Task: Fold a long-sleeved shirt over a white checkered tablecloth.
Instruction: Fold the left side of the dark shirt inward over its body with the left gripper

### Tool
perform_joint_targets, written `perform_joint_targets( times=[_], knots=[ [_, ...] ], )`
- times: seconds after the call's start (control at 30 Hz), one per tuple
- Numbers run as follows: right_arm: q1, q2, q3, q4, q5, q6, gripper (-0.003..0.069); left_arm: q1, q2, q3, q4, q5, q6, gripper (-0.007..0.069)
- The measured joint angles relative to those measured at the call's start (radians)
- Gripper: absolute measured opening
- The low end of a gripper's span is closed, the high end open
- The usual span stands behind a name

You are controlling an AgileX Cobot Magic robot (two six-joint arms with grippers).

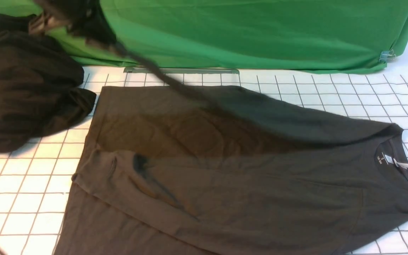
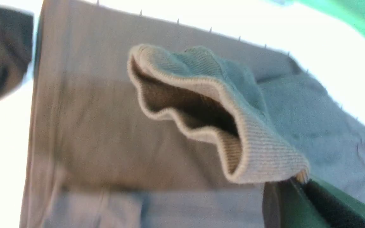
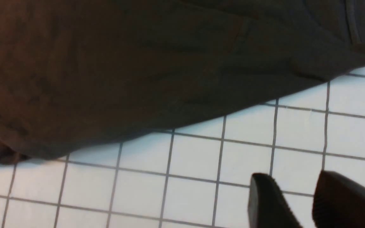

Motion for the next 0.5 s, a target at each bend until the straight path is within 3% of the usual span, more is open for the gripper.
perform_joint_targets(
  times=[0.1,0.27,0.5],
  knots=[
    [0.0,0.0,0.0,0.0,-0.016,0.005,0.022,-0.035,-0.109,0.236,0.015,-0.039,0.0,0.0013],
    [0.0,0.0,0.0,0.0,-0.038,0.025,0.0225,-0.078,-0.263,0.663,0.021,-0.285,-0.012,0.0014],
    [0.0,0.0,0.0,0.001,-0.049,0.027,0.0229,-0.077,-0.281,0.923,0.07,-0.473,-0.023,0.0036]
  ],
)
